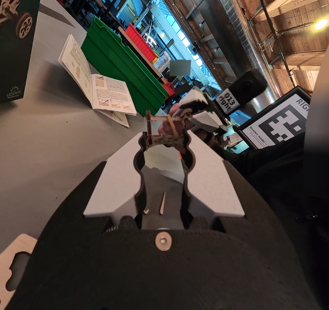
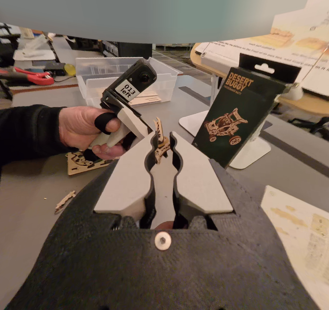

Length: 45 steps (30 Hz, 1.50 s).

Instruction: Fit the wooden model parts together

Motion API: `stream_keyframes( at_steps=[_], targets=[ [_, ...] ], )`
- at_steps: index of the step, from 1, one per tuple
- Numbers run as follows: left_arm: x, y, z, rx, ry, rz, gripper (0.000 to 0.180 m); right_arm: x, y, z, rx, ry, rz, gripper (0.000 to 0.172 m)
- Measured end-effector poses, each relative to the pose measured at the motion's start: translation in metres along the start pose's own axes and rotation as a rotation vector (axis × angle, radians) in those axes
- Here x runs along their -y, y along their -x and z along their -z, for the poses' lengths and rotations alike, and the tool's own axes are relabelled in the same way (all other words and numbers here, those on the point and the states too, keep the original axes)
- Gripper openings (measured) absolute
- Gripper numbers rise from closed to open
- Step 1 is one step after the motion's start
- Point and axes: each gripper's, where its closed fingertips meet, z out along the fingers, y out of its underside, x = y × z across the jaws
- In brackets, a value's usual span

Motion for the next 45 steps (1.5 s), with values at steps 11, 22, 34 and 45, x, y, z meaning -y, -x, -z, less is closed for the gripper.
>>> stream_keyframes(
  at_steps=[11,22,34,45],
  targets=[
    [-0.002,0.002,-0.001,0.035,0.018,-0.040,0.039,-0.007,0.001,-0.002,0.038,0.028,-0.096,0.001],
    [-0.002,0.005,-0.003,0.076,0.030,-0.086,0.037,-0.010,-0.003,-0.001,-0.052,0.071,-0.021,0.006],
    [-0.001,0.004,-0.004,0.065,0.022,-0.083,0.037,-0.011,0.002,0.001,0.040,0.046,-0.186,0.012],
    [-0.004,0.003,-0.007,0.076,0.038,-0.120,0.037,-0.012,0.005,-0.002,0.119,0.030,-0.333,0.008]
  ],
)
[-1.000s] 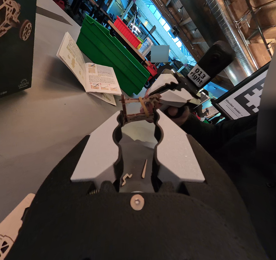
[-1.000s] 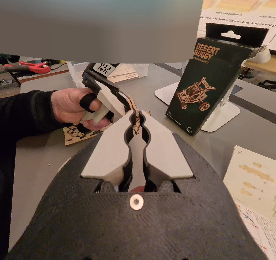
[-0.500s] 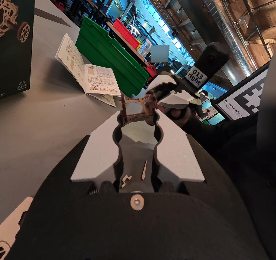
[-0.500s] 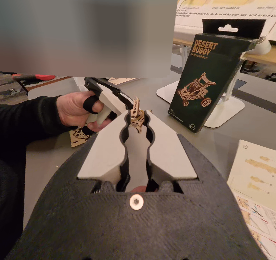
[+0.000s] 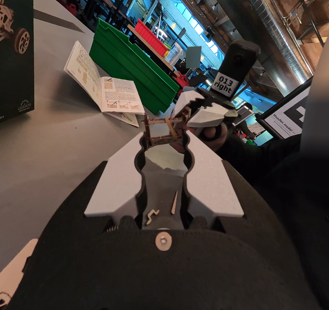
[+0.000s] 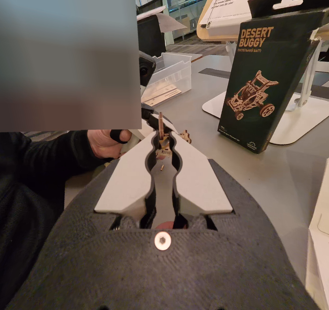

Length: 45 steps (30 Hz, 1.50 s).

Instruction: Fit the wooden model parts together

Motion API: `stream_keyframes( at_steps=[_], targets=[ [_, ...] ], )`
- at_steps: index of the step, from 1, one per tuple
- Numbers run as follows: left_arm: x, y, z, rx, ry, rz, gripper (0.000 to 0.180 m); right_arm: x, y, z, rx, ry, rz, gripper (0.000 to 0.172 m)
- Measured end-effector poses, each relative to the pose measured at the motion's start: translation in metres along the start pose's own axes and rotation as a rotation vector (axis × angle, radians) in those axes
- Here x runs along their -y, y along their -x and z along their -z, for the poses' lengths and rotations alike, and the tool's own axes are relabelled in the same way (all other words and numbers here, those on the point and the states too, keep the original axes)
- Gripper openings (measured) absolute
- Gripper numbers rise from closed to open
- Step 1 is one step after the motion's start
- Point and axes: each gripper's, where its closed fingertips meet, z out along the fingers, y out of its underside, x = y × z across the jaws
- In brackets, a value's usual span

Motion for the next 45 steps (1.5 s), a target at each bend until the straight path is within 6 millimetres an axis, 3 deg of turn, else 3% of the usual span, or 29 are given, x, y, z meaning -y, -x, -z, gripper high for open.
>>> stream_keyframes(
  at_steps=[11,20,25,27,34,37,45],
  targets=[
    [0.001,-0.003,-0.001,-0.007,-0.004,-0.034,0.037,-0.001,0.001,0.002,0.059,-0.024,-0.126,0.004],
    [-0.004,0.000,-0.005,0.083,0.050,-0.172,0.037,-0.004,0.001,0.005,0.096,0.001,-0.285,0.004],
    [-0.006,0.003,-0.005,0.113,0.072,-0.208,0.037,-0.008,-0.004,0.006,0.047,0.027,-0.244,0.012],
    [-0.006,0.003,-0.005,0.117,0.073,-0.210,0.037,-0.008,-0.003,0.007,0.049,0.024,-0.227,0.004],
    [-0.010,-0.001,-0.007,0.091,0.091,-0.218,0.037,-0.009,0.000,0.013,0.126,0.023,-0.222,0.003],
    [-0.011,-0.004,-0.008,0.073,0.097,-0.224,0.037,-0.011,-0.004,0.014,0.160,0.039,-0.276,0.017],
    [-0.014,-0.011,-0.010,0.040,0.109,-0.261,0.037,-0.009,0.003,0.017,0.203,0.017,-0.282,0.029]
  ],
)
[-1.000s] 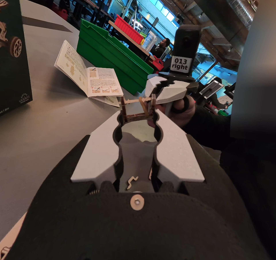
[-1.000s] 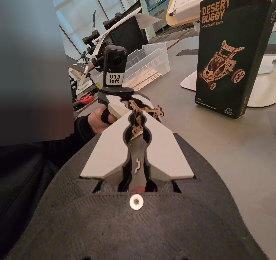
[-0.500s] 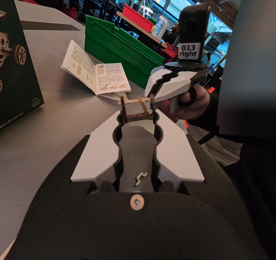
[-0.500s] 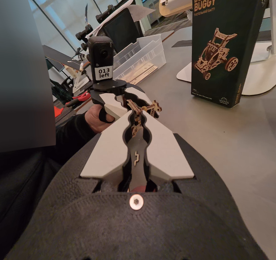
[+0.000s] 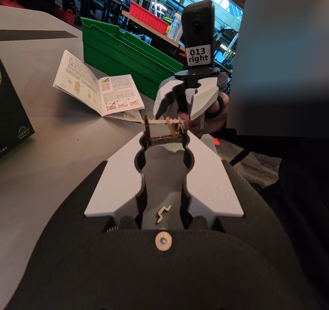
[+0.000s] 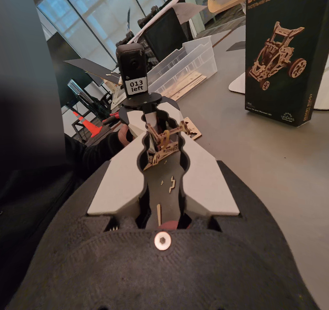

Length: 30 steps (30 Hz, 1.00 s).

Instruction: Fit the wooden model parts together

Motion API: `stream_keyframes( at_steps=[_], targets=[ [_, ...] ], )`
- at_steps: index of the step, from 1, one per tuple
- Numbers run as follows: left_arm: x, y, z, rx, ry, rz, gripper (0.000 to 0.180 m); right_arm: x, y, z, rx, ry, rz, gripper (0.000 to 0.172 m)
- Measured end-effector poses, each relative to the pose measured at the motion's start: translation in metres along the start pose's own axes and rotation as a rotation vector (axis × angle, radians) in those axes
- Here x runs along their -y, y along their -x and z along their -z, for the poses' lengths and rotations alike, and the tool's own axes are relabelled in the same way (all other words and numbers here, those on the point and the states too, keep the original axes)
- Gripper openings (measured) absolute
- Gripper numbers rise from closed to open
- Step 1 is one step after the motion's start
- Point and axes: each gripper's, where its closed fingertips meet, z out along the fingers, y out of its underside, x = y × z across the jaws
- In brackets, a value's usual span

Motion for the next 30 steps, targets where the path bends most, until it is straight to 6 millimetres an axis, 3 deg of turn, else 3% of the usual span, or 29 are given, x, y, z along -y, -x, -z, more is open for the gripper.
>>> stream_keyframes(
  at_steps=[13,20,23,26,30],
  targets=[
    [0.004,-0.012,-0.001,-0.066,-0.022,-0.008,0.037,0.000,-0.004,0.008,0.008,0.021,0.121,0.059],
    [0.006,-0.016,0.000,-0.097,-0.036,0.001,0.037,-0.001,0.004,0.007,0.108,0.011,0.112,0.037],
    [0.006,-0.018,0.000,-0.116,-0.041,0.005,0.037,-0.001,0.007,0.008,0.140,0.006,0.103,0.036],
    [0.004,-0.022,-0.002,-0.132,-0.028,-0.004,0.037,-0.002,0.012,0.008,0.181,0.004,0.095,0.047],
    [0.004,-0.025,-0.002,-0.146,-0.027,-0.009,0.037,-0.001,0.011,0.010,0.184,-0.008,0.099,0.041]
  ],
)
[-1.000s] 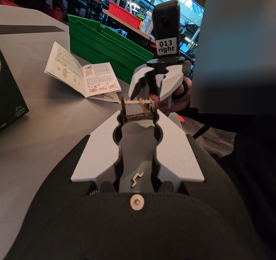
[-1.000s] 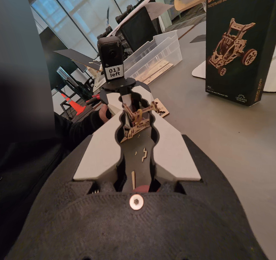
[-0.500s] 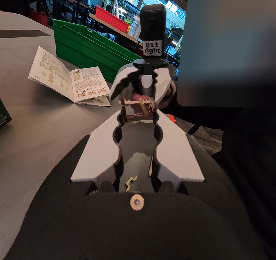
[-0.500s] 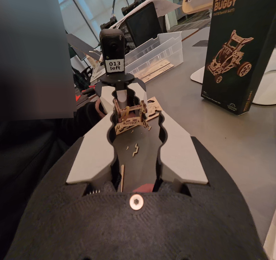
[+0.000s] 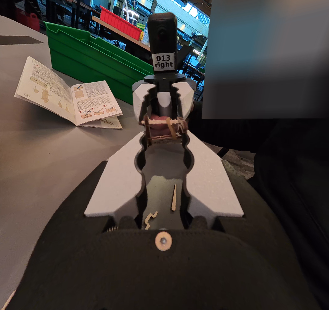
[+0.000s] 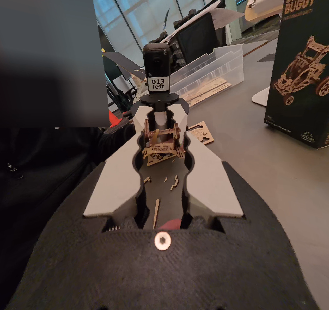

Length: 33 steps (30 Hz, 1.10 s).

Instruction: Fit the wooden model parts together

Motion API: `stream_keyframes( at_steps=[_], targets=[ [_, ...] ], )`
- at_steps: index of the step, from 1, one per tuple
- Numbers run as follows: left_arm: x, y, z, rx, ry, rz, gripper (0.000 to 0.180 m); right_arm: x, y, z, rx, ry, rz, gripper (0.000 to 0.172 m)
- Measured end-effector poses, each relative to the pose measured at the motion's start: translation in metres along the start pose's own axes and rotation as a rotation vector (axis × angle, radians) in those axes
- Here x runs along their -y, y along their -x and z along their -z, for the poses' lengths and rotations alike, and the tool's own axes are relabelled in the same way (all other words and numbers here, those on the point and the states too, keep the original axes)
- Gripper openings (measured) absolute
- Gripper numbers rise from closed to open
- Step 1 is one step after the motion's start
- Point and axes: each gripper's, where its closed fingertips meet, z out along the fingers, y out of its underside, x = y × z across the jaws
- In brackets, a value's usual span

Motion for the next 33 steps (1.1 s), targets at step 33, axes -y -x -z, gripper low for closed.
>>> stream_keyframes(
  at_steps=[33],
  targets=[
    [-0.019,0.012,-0.006,0.097,0.129,-0.057,0.036,-0.014,-0.012,0.012,-0.153,0.045,-0.057,0.052]
  ],
)
